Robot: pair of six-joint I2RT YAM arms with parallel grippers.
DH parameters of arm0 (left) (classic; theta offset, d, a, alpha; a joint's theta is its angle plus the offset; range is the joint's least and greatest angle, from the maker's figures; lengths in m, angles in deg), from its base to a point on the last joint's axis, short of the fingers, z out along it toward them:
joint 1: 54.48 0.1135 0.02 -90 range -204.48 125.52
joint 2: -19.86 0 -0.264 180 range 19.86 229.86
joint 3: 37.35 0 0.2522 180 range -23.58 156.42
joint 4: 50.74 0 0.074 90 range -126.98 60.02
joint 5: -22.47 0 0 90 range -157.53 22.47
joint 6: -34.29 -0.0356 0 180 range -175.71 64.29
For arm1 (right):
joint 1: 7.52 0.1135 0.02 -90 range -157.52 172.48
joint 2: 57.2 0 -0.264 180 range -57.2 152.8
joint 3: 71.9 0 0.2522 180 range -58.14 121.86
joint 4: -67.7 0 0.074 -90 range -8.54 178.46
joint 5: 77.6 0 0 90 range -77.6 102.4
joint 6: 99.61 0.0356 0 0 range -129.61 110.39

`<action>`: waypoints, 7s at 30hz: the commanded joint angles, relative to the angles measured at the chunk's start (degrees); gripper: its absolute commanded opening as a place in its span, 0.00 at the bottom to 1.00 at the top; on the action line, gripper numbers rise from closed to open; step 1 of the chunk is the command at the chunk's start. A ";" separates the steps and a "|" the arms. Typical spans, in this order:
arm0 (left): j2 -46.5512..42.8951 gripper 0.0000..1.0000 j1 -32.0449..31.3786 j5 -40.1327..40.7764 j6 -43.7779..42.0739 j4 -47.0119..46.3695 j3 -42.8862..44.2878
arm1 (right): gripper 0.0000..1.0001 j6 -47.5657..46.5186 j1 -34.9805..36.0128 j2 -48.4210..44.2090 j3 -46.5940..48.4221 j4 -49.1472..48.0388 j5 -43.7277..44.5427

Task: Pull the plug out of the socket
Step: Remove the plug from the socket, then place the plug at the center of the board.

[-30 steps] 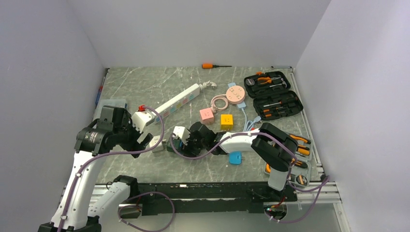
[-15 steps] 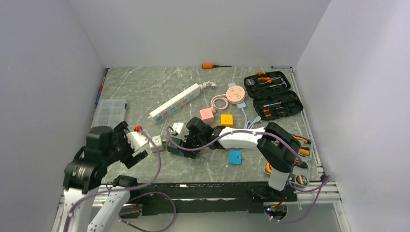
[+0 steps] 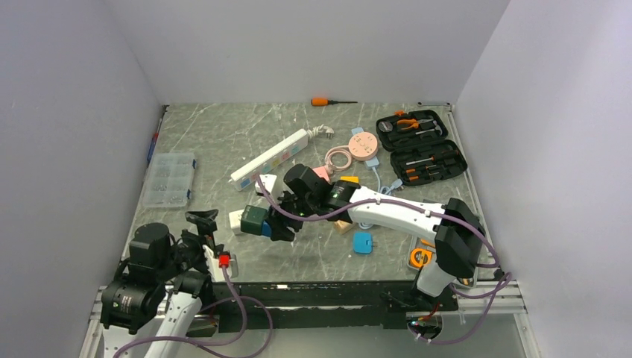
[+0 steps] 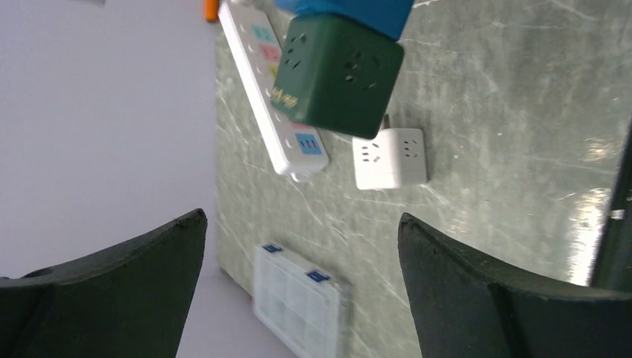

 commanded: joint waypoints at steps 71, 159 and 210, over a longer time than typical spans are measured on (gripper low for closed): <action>-4.69 0.00 0.08 -14.81 -32.18 -29.67 -18.36 | 0.61 13.01 2.74 6.81 15.59 -5.84 -8.46; 40.01 0.00 -29.23 26.69 16.40 -28.29 -0.62 | 0.06 22.36 -13.85 6.09 -11.57 -12.40 23.52; 76.59 0.99 -27.52 13.53 42.97 -33.84 13.27 | 1.00 28.02 -28.87 -20.10 -20.57 -6.51 23.09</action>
